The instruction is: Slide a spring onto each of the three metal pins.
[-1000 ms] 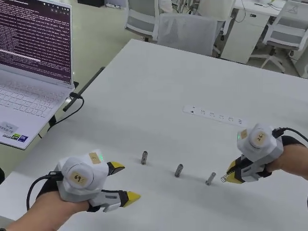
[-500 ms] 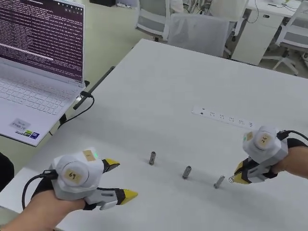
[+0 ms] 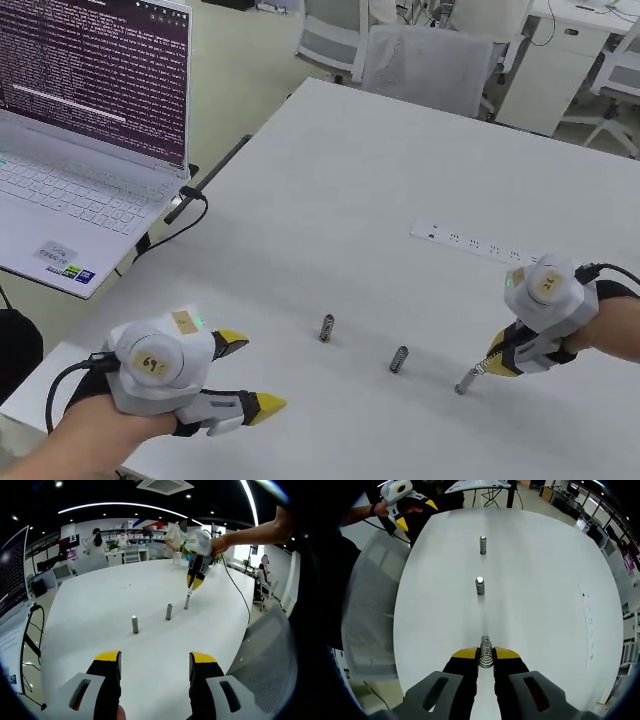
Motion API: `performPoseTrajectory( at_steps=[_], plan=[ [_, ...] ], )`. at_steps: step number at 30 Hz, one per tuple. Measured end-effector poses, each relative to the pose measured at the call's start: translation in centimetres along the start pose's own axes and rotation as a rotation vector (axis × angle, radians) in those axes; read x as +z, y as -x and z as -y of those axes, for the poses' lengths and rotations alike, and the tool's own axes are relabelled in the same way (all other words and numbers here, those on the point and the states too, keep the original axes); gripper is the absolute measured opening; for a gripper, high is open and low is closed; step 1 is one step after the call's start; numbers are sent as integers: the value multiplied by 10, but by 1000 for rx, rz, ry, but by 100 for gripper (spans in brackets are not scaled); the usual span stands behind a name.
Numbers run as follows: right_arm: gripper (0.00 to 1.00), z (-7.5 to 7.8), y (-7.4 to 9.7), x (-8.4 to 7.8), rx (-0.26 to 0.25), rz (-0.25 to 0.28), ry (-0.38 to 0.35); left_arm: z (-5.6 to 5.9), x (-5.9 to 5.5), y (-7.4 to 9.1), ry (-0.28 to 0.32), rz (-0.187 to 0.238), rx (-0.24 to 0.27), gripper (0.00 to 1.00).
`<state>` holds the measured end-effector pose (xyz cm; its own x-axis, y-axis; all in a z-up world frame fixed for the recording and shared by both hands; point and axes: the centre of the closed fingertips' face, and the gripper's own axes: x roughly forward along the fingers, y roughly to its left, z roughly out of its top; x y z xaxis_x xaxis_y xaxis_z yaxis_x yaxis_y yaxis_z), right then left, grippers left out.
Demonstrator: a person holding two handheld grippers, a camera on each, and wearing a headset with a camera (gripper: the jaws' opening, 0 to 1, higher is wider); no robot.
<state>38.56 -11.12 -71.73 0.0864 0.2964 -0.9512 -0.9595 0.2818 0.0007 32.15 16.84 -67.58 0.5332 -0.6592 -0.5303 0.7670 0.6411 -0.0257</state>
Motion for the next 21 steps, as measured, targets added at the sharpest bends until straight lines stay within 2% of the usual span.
performPoseTrajectory(
  at_steps=[21],
  plan=[
    [9, -3, -13, 1, 27, -49, 52, -2, 0, 0, 10, -2, 0, 49]
  ],
)
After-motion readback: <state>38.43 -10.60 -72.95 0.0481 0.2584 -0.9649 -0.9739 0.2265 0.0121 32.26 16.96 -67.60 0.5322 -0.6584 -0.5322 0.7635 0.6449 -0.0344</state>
